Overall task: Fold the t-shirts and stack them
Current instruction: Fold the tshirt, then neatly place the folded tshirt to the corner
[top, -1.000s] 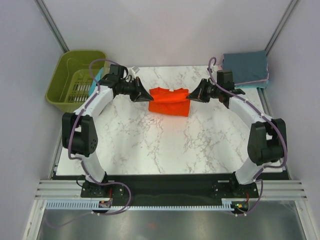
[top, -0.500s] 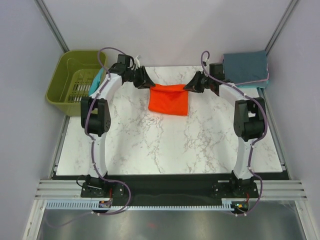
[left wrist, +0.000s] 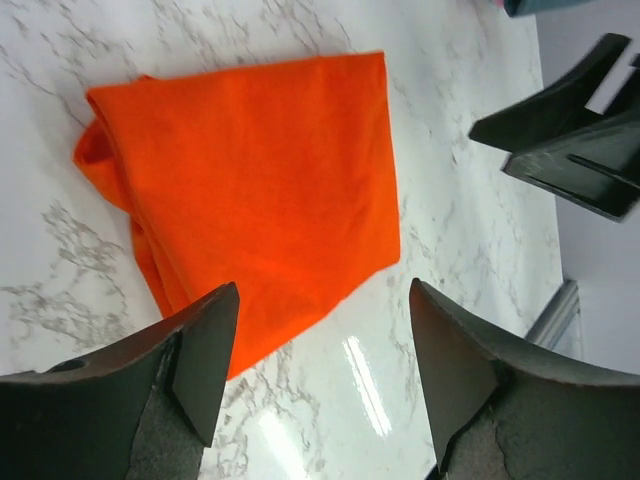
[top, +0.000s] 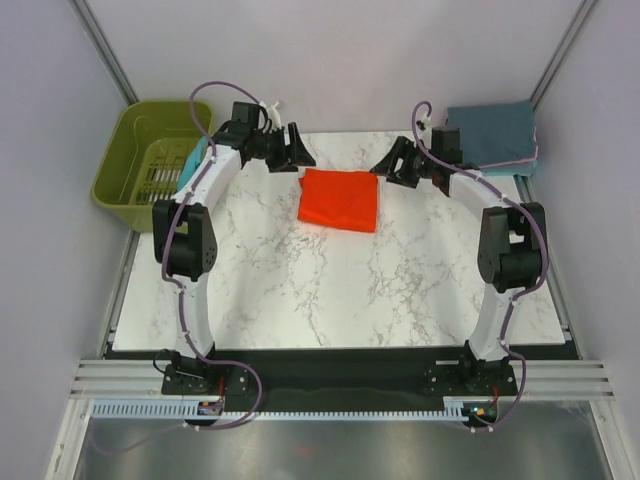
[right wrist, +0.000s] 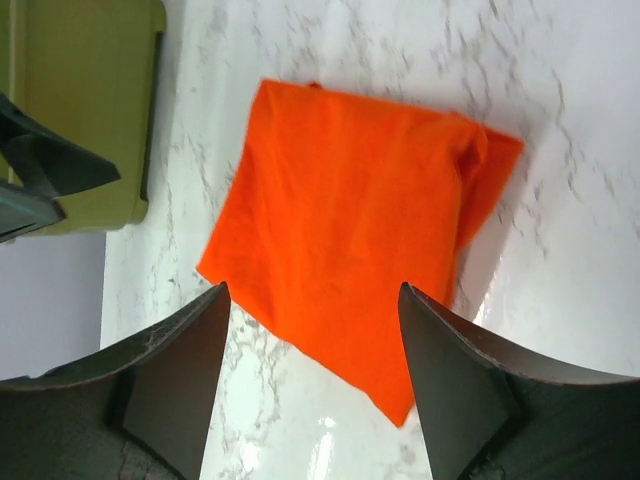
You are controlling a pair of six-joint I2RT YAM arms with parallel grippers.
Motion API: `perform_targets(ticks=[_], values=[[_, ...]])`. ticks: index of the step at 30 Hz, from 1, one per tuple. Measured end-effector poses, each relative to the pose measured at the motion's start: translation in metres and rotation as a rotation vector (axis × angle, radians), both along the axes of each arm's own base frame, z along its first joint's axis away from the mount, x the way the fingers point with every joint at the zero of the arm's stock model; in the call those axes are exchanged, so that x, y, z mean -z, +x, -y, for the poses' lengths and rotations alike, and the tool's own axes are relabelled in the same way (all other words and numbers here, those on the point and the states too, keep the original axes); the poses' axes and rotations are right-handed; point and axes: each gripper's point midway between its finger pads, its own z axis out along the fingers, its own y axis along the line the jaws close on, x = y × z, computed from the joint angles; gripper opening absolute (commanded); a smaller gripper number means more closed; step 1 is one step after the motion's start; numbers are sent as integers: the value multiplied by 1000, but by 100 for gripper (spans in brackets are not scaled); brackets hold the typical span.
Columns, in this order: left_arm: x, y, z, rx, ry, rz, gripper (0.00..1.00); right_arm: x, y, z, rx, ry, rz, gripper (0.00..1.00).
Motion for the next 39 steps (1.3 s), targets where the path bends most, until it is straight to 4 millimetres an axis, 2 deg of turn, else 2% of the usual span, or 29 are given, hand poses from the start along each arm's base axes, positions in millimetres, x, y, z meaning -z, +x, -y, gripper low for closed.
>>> perform_targets(ticks=[2, 5, 7, 10, 16, 20, 24, 32, 39], values=[[3, -17, 4, 34, -20, -36, 74, 18, -15, 6, 2, 1, -54, 76], [14, -38, 13, 86, -50, -93, 72, 56, -37, 16, 12, -2, -164, 76], [22, -47, 17, 109, -64, -128, 72, 71, -43, 20, 17, -1, -211, 76], [32, -56, 23, 132, -77, -166, 72, 84, -42, 21, 20, 3, -237, 75], [59, -57, 29, 143, -70, -217, 72, 107, -27, 15, 22, 43, -274, 75], [86, -58, 30, 139, -54, -270, 72, 110, -18, 9, 14, 93, -279, 75], [104, -60, 32, 137, -40, -306, 72, 110, -10, 4, 10, 140, -274, 75], [124, -64, 39, 137, -1, -333, 72, 110, -4, -2, 5, 199, -279, 75], [129, -65, 45, 145, 9, -335, 72, 111, -4, -6, 0, 225, -283, 74]])
